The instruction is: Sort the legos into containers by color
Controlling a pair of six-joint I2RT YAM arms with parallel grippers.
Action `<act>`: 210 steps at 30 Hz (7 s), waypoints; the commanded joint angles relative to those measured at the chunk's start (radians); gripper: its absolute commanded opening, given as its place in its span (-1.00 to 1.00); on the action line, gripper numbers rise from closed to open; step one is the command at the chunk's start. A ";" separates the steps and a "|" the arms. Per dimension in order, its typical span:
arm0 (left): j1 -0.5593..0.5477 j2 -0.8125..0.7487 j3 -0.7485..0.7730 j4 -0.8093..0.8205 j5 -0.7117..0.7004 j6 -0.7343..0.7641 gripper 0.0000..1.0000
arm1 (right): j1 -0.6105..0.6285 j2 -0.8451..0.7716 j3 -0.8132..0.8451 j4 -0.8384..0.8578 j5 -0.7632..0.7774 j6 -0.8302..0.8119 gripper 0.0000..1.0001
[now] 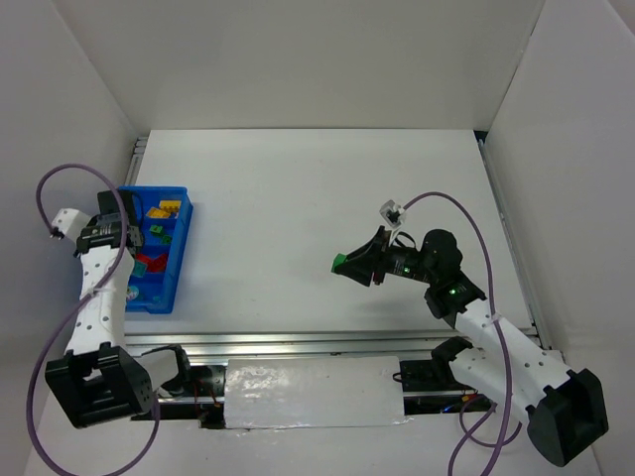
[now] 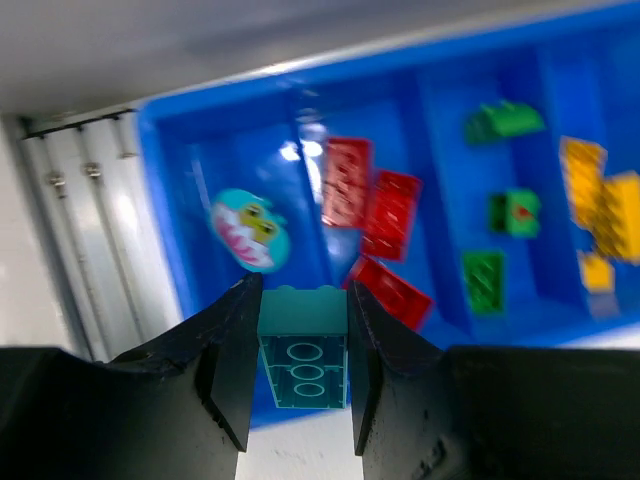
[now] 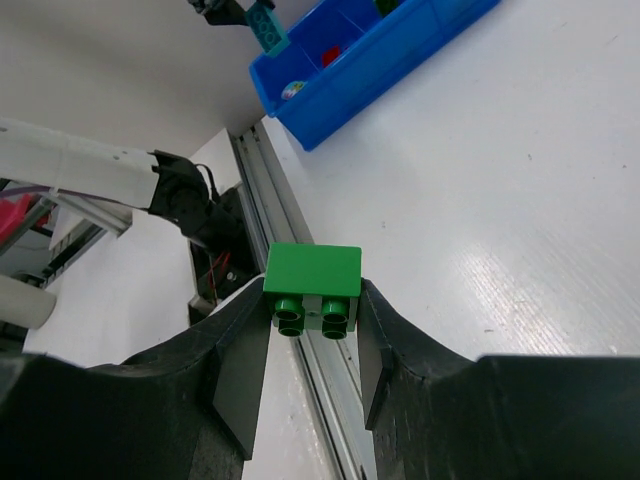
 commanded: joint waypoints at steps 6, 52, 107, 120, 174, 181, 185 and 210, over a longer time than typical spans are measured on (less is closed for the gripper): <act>0.205 -0.028 -0.052 0.109 0.048 0.030 -1.00 | -0.005 -0.002 0.029 -0.028 -0.034 -0.005 -1.00; 0.270 -0.079 -0.153 0.188 0.177 0.025 -1.00 | -0.005 -0.036 0.017 0.012 -0.065 0.044 -1.00; 0.331 -0.046 -0.199 0.188 0.212 -0.030 -1.00 | -0.003 -0.017 -0.012 0.088 -0.120 0.086 -1.00; 0.331 -0.028 -0.202 0.179 0.209 -0.039 -0.90 | -0.003 -0.022 -0.005 0.078 -0.126 0.076 -1.00; 0.333 -0.103 -0.153 0.192 0.263 0.056 0.99 | -0.002 -0.019 0.011 0.055 -0.131 0.063 -1.00; 0.333 -0.141 -0.147 0.277 0.401 0.194 0.99 | -0.003 -0.017 0.028 0.016 -0.098 0.066 -1.00; 0.333 -0.204 -0.143 0.341 0.548 0.298 0.99 | -0.005 -0.008 0.048 -0.011 -0.068 0.090 -1.00; -0.426 -0.481 -0.423 1.386 1.521 0.473 0.99 | -0.009 0.161 0.295 -0.082 -0.194 0.512 -1.00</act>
